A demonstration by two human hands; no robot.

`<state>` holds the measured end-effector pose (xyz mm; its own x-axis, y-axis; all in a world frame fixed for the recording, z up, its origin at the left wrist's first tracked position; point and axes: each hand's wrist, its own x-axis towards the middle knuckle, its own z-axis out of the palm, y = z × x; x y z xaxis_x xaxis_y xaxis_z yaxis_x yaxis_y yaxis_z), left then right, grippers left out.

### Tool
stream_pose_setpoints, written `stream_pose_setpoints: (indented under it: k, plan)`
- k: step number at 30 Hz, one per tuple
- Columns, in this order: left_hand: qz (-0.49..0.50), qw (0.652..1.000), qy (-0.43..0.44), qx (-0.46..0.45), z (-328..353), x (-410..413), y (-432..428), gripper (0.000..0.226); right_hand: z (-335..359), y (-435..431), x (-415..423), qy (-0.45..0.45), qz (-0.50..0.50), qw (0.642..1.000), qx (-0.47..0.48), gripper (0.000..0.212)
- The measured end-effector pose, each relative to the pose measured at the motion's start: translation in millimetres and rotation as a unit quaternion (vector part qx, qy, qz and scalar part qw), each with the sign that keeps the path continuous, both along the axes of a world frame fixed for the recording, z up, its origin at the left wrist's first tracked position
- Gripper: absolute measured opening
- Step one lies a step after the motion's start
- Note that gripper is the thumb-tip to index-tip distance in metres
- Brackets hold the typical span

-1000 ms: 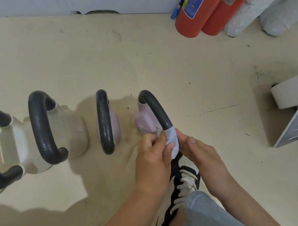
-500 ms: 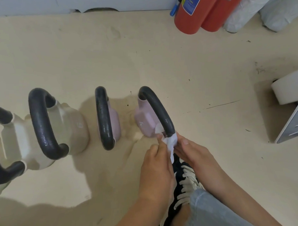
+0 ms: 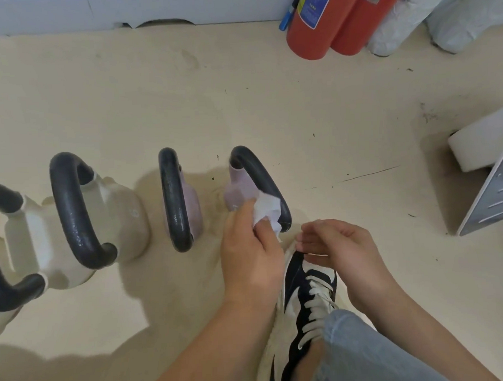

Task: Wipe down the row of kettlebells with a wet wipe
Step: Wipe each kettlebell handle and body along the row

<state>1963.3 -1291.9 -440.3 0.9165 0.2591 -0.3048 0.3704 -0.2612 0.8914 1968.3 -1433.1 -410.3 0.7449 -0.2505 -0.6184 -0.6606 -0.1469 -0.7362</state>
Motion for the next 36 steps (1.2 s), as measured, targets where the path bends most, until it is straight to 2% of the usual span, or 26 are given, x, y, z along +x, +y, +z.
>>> stream_pose_setpoints:
  k: [2, 5, 9, 12, 14, 16, 20, 23, 26, 28, 30, 33, 36]
  plan:
    - [-0.017, 1.000, -0.002, 0.014, 0.1, 3.3, -9.6, 0.037, -5.1, -1.8, 1.6, 0.007, -0.015, 1.000, 0.017, 0.024]
    - [-0.046, 0.997, -0.024, 0.051, -8.0, -9.8, -19.5, 0.027, -11.0, 0.7, 4.4, 0.016, 0.002, 0.999, 0.034, 0.024]
    - [-0.162, 0.978, -0.025, 0.129, -36.2, -24.9, -6.3, 0.048, -18.0, 2.6, 6.2, 0.016, -0.002, 1.000, 0.011, 0.024]
    - [-0.226, 0.952, 0.039, 0.201, -46.7, -37.2, 7.9, 0.030, -20.0, -1.0, 3.7, 0.017, -0.017, 1.000, 0.004, 0.022]
    - [-0.186, 0.964, 0.069, 0.175, -45.6, -50.1, 16.2, 0.018, -19.5, -2.5, 0.5, 0.021, -0.027, 0.999, 0.014, 0.022]
    - [-0.118, 0.983, 0.070, 0.121, -35.8, -52.9, 18.8, 0.020, -18.2, -2.6, -0.7, 0.023, -0.032, 0.999, 0.021, 0.021]
    - [-0.066, 0.997, -0.005, 0.030, -3.7, -29.9, 4.9, 0.019, -16.0, -2.6, 0.7, 0.021, -0.033, 0.999, 0.028, 0.021]
    - [-0.087, 0.993, -0.071, 0.042, 4.3, -7.9, -8.0, 0.023, -15.0, -2.0, 1.7, 0.017, -0.017, 0.999, 0.026, 0.023]
    - [-0.101, 0.988, -0.095, 0.072, -11.4, -3.1, -13.8, 0.026, -16.5, -2.7, 2.5, 0.018, 0.000, 0.999, 0.029, 0.021]
    - [-0.101, 0.991, -0.076, 0.052, -24.4, -12.2, -15.0, 0.030, -17.3, -2.7, 3.6, 0.023, 0.000, 0.999, 0.032, 0.018]
    - [-0.056, 0.998, -0.030, 0.023, -41.4, -20.7, -11.0, 0.029, -18.9, -2.4, 3.7, 0.024, -0.019, 0.999, 0.032, 0.020]
    - [-0.009, 0.997, 0.061, 0.042, -56.4, -18.4, 7.2, 0.021, -21.2, -2.9, 3.7, 0.022, -0.031, 0.999, 0.027, 0.022]
    - [0.031, 0.995, 0.096, 0.023, -45.6, -16.8, 18.6, 0.005, -23.3, -3.2, 3.2, 0.033, -0.024, 0.999, 0.034, 0.022]
